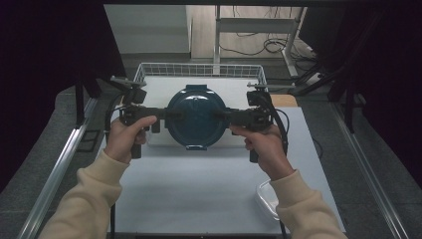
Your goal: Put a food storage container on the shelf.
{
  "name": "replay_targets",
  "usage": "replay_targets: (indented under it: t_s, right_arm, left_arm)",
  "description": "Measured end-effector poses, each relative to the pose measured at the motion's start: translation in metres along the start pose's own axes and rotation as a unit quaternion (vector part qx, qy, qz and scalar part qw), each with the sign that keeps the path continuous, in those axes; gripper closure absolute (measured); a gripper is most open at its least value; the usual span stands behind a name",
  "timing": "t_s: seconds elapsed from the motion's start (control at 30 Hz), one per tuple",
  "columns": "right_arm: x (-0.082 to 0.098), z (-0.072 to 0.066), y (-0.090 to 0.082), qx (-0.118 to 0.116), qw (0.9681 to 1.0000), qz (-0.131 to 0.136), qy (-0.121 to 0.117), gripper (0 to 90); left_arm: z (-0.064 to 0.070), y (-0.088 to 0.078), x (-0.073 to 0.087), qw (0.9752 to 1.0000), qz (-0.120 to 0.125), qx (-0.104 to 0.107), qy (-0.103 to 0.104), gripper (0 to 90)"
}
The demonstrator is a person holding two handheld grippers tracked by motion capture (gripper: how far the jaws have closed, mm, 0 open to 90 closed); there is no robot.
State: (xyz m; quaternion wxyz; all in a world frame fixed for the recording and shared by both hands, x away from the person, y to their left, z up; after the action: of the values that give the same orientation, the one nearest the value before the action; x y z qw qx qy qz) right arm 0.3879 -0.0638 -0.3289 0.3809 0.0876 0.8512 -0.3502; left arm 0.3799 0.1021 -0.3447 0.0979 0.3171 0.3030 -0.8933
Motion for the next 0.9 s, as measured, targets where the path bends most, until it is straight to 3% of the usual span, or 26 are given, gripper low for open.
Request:
replay_targets:
  t_s: [0.23, 0.7, 0.9]
  right_arm:
    - [-0.02, 0.006, -0.001, -0.007, 1.0, -0.002, 0.001, 40.1]
    - [-0.052, 0.033, 0.015, -0.019, 0.9997, -0.005, 0.013, 41.1]
    - [-0.062, 0.043, 0.02, -0.024, 0.9994, -0.01, 0.022, 41.1]
  left_arm:
    - [-0.001, 0.001, -0.02, 1.0, -0.001, -0.003, -0.002, 33.8]
    - [-0.022, 0.017, -0.057, 0.9995, -0.016, -0.001, -0.027, 34.0]
    - [-0.028, 0.022, -0.068, 0.9994, -0.023, -0.002, -0.026, 34.2]
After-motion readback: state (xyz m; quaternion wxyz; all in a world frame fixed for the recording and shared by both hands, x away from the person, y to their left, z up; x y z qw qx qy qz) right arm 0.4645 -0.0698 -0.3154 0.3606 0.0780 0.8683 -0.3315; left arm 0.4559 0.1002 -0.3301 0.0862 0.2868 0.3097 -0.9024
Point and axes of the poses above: each handheld gripper's, and its own axes: y roughly forward along the jaws, x roughly out of its underside, z roughly to its right, the point moved 9 cm from there along y, roughly forward along the jaws, and after that the axes turned 4 degrees about -z, right-handed, at the moved point
